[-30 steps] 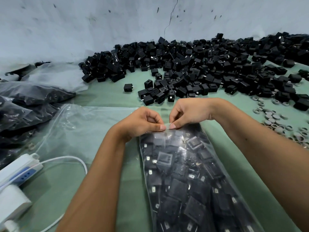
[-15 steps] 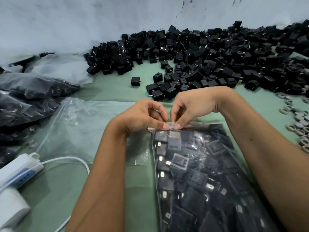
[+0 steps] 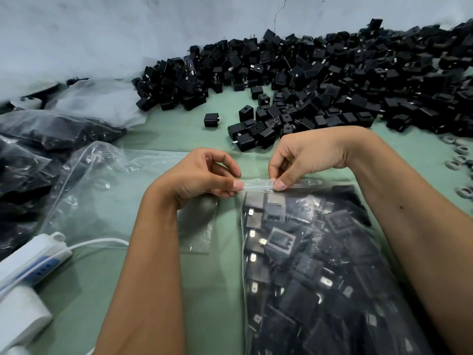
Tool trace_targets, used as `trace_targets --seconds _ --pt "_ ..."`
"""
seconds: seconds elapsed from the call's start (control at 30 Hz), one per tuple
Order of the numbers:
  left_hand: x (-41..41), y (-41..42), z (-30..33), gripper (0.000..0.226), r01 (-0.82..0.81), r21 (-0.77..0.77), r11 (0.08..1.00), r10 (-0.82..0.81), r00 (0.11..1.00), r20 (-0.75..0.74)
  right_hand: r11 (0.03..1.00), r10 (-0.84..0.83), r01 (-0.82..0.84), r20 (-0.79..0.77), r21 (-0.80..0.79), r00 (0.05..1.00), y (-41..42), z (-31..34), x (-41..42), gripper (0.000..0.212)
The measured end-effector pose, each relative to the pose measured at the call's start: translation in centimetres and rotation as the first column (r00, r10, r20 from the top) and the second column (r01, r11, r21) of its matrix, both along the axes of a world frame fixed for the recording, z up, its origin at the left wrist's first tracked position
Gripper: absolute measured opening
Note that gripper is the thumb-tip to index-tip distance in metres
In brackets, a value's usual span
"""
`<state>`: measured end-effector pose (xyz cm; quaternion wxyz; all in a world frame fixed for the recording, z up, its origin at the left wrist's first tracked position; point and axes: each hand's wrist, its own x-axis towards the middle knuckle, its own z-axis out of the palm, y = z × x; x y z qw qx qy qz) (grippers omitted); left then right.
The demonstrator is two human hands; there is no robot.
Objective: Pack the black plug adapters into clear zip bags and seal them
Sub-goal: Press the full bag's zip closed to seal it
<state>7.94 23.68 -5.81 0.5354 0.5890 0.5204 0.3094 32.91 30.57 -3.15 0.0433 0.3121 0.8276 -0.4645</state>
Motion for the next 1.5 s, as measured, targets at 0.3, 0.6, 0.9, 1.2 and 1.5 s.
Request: trace_targets --seconds 0.3,0.6,0.9,1.2,1.5 --pt "0.7 0.2 -0.1 0.022 -0.001 0.107 0.994 0.001 1.000 0.008 0.987 -0.050 0.070 -0.143 0.141 0.989 -1.3 -0.6 -3.3 0.024" --pt "0.4 0.3 -0.4 0.020 0.048 0.118 0.992 -0.047 0.999 -0.015 0.974 -0.014 0.050 -0.162 0.221 0.987 -1.3 -1.0 -3.4 0.012" --pt "0.4 0.3 -0.4 0.019 0.065 0.091 0.994 -0.063 0.998 -0.030 0.973 -0.007 0.032 -0.111 0.229 0.994 -1.1 -0.7 -2.6 0.011" --pt "0.7 0.3 -0.5 0.025 0.091 0.117 0.989 -0.092 0.996 0.010 0.982 -0.021 0.035 -0.076 0.187 0.997 -0.8 -0.6 -2.0 0.015" --pt "0.4 0.5 -0.5 0.028 0.101 0.076 0.992 -0.104 0.994 0.035 0.980 0.015 0.007 -0.112 0.198 0.994 -1.0 -0.6 -2.4 0.012"
